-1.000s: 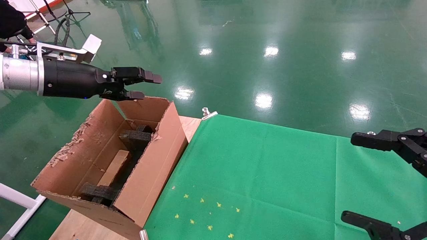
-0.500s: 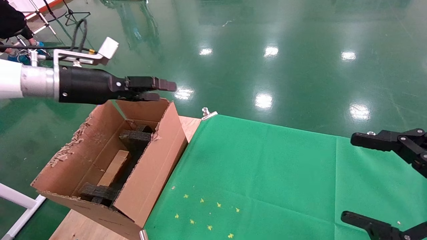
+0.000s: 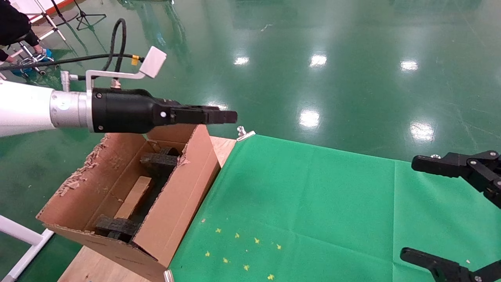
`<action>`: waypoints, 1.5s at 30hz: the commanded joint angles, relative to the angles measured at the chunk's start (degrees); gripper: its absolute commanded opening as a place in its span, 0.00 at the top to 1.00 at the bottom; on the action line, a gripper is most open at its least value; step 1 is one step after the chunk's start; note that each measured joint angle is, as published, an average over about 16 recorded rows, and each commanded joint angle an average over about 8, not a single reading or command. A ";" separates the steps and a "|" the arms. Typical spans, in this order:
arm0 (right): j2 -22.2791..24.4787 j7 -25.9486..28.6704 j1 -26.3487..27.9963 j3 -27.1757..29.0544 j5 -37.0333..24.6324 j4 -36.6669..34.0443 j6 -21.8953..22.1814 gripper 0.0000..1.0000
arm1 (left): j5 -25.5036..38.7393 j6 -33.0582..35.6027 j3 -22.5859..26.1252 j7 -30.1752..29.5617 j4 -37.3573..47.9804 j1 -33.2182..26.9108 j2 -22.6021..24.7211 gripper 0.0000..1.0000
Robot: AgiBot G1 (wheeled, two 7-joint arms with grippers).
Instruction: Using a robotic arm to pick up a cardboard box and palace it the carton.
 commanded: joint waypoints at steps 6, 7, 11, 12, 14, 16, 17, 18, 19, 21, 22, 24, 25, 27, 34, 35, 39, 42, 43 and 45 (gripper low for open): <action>0.00 0.00 0.00 -0.01 0.01 0.00 0.00 0.00 | -4.17 -0.21 -3.97 5.28 -7.93 6.37 -0.75 0.00; 0.00 -0.01 0.00 -0.01 0.01 0.00 0.00 0.00 | -4.78 -0.24 -4.55 6.05 -9.09 7.31 -0.86 0.00; 0.01 -0.01 0.00 -0.02 0.01 0.00 0.01 0.00 | -7.19 -0.35 -6.86 9.11 -13.69 11.00 -1.29 0.00; 0.01 -0.01 0.00 -0.02 0.01 0.00 0.01 0.00 | -7.78 -0.38 -7.42 9.86 -14.81 11.90 -1.40 0.00; 0.01 -0.01 0.00 -0.02 0.01 0.00 0.01 0.00 | -9.01 -0.44 -8.59 11.41 -17.14 13.77 -1.62 0.00; 0.01 -0.01 0.01 -0.02 0.01 0.00 0.01 0.00 | -10.19 -0.50 -9.72 12.92 -19.40 15.59 -1.83 0.00; 0.01 -0.01 0.01 -0.02 0.02 0.00 0.01 0.00 | -10.80 -0.53 -10.29 13.68 -20.55 16.51 -1.94 0.00; 0.01 -0.01 0.01 -0.02 0.02 0.00 0.01 0.00 | -11.39 -0.56 -10.85 14.43 -21.67 17.42 -2.04 0.00; 0.01 -0.01 0.01 -0.03 0.02 0.00 0.01 0.00 | -11.98 -0.59 -11.41 15.17 -22.79 18.31 -2.15 0.00; 0.01 -0.01 0.01 -0.03 0.02 0.00 0.01 0.00 | -13.18 -0.65 -12.56 16.70 -25.07 20.15 -2.36 0.00; 0.01 -0.01 0.01 -0.03 0.02 0.00 0.01 0.00 | -13.77 -0.68 -13.12 17.44 -26.19 21.05 -2.47 0.00; 0.01 -0.02 0.01 -0.03 0.02 0.00 0.01 0.00 | -14.98 -0.74 -14.28 18.98 -28.51 22.91 -2.69 0.00; 0.01 -0.02 0.01 -0.03 0.02 0.00 0.01 0.00 | -15.57 -0.77 -14.84 19.73 -29.63 23.81 -2.79 0.00; 0.01 -0.02 0.01 -0.04 0.02 0.00 0.01 0.00 | -16.80 -0.83 -16.01 21.28 -31.96 25.68 -3.01 0.00; 0.02 -0.02 0.01 -0.04 0.03 0.00 0.02 0.00 | -20.66 -1.01 -19.69 26.17 -39.33 31.60 -3.70 0.00; 0.02 -0.02 0.01 -0.04 0.03 0.00 0.02 0.00 | -21.15 -1.02 -20.14 26.72 -40.24 32.33 -3.78 0.00; 0.02 -0.03 0.00 -0.04 0.04 -0.01 0.03 0.00 | -22.38 -1.06 -21.28 27.92 -42.50 34.16 -3.99 0.00; 0.02 -0.03 0.00 -0.04 0.04 -0.02 0.03 0.00 | -22.75 -1.08 -21.58 28.12 -43.05 34.62 -4.06 0.00; 0.02 -0.03 0.00 -0.04 0.04 -0.02 0.03 0.00 | -22.71 -1.09 -21.54 28.05 -42.93 34.55 -4.07 0.00; 0.02 -0.03 0.00 -0.04 0.04 -0.02 0.03 0.00 | -22.59 -1.10 -21.42 27.92 -42.66 34.33 -4.06 0.00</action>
